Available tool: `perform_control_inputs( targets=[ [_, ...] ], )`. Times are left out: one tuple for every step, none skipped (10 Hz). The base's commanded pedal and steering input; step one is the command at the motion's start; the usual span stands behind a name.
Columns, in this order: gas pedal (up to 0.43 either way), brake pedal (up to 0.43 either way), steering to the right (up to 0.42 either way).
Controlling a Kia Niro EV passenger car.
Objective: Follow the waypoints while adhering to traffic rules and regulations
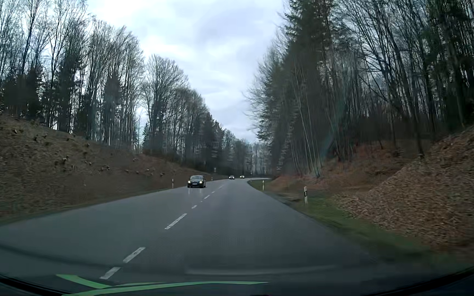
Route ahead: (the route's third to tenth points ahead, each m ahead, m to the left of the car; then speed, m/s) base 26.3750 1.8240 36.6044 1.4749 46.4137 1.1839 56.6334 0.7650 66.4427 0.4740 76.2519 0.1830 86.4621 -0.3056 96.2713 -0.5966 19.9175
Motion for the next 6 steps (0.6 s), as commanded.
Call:
perform_control_inputs(
  targets=[
    [0.177, 0.000, 0.001],
    [0.177, 0.000, 0.001],
    [0.177, 0.000, 0.001],
    [0.169, 0.000, 0.001],
    [0.169, 0.000, 0.001],
    [0.169, 0.000, 0.001]
  ],
)
